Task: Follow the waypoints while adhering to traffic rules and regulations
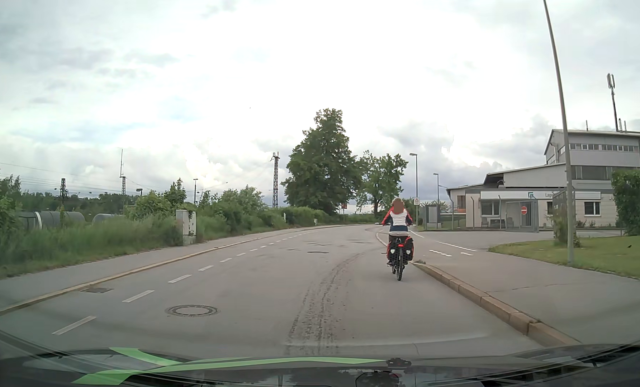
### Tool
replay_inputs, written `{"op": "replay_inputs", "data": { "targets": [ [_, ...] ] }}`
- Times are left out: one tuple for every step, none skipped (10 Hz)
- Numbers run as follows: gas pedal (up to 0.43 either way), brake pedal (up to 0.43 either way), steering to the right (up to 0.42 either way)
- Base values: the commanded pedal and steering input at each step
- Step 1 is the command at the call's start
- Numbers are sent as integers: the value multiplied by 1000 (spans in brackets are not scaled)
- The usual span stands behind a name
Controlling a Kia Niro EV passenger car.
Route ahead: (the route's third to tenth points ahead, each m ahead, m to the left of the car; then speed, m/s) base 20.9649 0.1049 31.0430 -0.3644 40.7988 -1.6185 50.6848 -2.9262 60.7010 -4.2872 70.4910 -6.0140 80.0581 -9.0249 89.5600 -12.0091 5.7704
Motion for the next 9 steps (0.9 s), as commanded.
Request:
{"op": "replay_inputs", "data": {
  "targets": [
    [39,0,-12],
    [59,0,-12],
    [79,0,-12],
    [79,0,-11],
    [87,0,-11],
    [98,0,-12],
    [98,0,-11],
    [98,0,-11],
    [98,0,-11]
  ]
}}
